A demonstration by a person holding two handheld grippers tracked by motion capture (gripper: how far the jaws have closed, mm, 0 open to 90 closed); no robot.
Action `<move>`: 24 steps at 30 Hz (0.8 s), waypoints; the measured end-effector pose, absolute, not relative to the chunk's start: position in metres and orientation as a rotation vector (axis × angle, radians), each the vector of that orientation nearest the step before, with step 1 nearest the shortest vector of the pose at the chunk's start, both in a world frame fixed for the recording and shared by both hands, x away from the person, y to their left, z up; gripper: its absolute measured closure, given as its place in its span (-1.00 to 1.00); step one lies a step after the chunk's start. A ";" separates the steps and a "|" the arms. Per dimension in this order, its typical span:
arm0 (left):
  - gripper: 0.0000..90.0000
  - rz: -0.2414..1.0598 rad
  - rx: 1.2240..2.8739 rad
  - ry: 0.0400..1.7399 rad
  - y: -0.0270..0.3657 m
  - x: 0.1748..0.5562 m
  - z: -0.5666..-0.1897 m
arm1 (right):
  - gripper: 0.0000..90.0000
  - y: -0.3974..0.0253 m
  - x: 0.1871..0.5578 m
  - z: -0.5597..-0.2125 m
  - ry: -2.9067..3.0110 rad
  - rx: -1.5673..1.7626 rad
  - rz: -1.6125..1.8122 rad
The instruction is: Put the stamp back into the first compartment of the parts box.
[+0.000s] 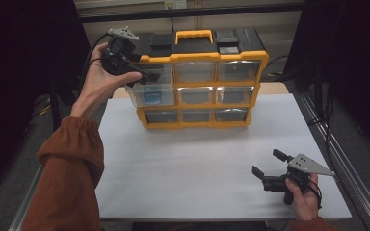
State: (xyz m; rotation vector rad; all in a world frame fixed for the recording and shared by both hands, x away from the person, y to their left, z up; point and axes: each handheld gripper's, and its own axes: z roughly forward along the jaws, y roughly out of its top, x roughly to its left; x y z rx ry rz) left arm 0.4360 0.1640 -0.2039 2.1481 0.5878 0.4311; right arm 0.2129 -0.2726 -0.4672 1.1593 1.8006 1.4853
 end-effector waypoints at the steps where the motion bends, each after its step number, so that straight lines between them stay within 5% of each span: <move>1: -0.91 0.434 2.137 0.583 0.166 0.436 -0.205 | -1.00 -0.273 0.213 -0.468 1.800 1.161 1.484; 24: -0.94 0.604 1.912 0.610 0.200 0.407 -0.219 | -1.00 -0.272 0.217 -0.468 1.798 1.163 1.490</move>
